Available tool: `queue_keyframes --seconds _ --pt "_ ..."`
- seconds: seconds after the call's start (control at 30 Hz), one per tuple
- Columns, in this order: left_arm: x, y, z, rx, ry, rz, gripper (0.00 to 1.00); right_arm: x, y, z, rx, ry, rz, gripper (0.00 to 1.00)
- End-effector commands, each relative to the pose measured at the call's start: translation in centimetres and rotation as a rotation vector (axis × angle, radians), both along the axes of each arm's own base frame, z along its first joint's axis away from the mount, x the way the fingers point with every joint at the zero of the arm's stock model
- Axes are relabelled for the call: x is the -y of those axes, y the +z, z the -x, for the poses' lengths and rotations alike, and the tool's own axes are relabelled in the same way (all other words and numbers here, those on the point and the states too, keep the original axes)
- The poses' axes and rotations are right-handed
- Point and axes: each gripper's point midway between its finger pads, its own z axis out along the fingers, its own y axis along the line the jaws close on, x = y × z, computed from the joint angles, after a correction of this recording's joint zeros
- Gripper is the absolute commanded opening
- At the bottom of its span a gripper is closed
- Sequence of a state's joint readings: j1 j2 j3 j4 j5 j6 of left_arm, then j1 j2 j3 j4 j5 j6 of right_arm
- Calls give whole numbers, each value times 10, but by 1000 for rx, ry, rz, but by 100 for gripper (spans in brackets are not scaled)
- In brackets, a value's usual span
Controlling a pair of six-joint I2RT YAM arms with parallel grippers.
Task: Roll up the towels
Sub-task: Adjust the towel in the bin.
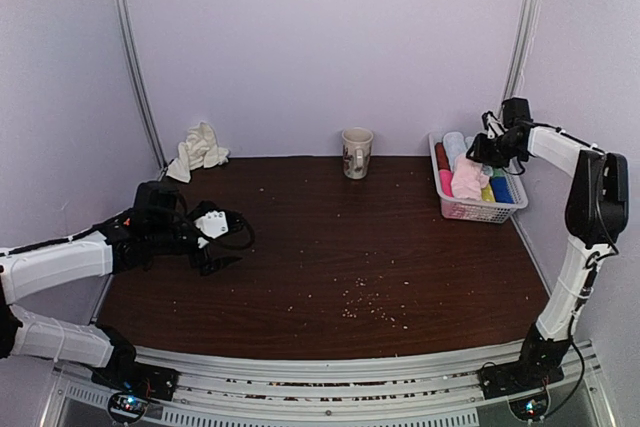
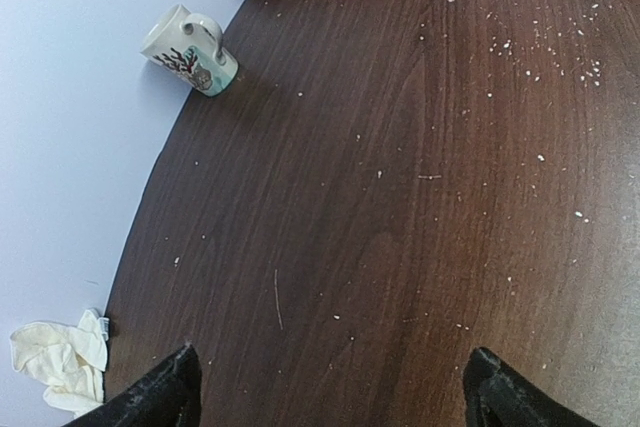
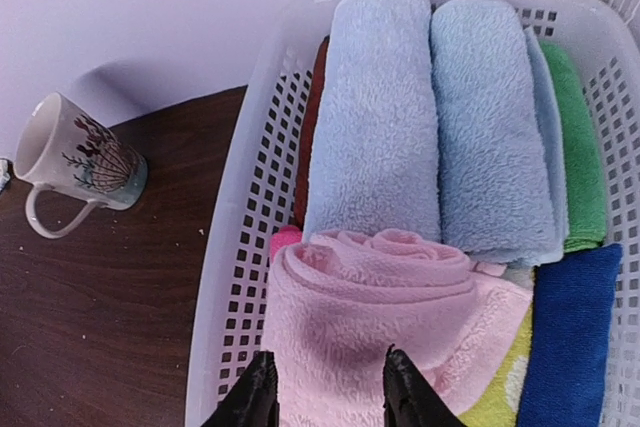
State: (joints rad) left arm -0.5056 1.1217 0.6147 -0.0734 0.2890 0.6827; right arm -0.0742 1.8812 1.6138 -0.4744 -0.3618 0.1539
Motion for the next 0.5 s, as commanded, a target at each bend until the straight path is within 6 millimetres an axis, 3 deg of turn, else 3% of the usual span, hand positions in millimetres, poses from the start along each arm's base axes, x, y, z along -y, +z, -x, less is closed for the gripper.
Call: queue_keyframes --seconds 0.0,0.17,0.37,0.47 --pt "-1 4 -7 38 11 6 92 3 -40 -13 -73 -58 72 35" --pt "-1 5 -7 43 10 7 92 6 -104 0 -230 -64 121 31" --pt "-1 3 -6 36 8 6 93 10 -140 8 -302 -70 142 31" --pt "-1 5 -6 39 9 7 93 8 -150 7 -331 -59 143 30"
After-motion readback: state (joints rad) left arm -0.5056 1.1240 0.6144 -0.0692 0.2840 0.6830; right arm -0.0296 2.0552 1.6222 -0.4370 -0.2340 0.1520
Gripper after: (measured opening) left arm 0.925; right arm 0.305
